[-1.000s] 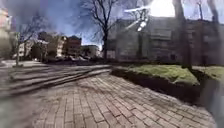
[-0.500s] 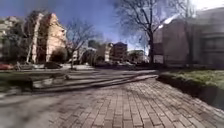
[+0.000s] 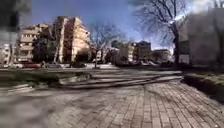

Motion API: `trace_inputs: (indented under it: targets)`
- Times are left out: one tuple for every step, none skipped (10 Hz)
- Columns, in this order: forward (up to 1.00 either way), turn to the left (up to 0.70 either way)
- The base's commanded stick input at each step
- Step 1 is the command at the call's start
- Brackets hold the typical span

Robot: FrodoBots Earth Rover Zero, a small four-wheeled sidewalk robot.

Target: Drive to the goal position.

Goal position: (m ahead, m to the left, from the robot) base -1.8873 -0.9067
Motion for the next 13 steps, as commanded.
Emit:
trace_inputs:
  targets:
    - [0.0, 1.0]
    - [0.0, 1.0]
    - [0.0, 1.0]
    - [0.0, 1.0]
    - [0.0, 1.0]
    - [0.0, 0.62]
    - [0.0, 0.12]
    - [0.0, 0.0]
    - [0.0, 0.0]
    - [0.0, 0.0]
    - [0.0, 0.0]
    - [0.0, -0.28]
    - [0.0, -1.0]
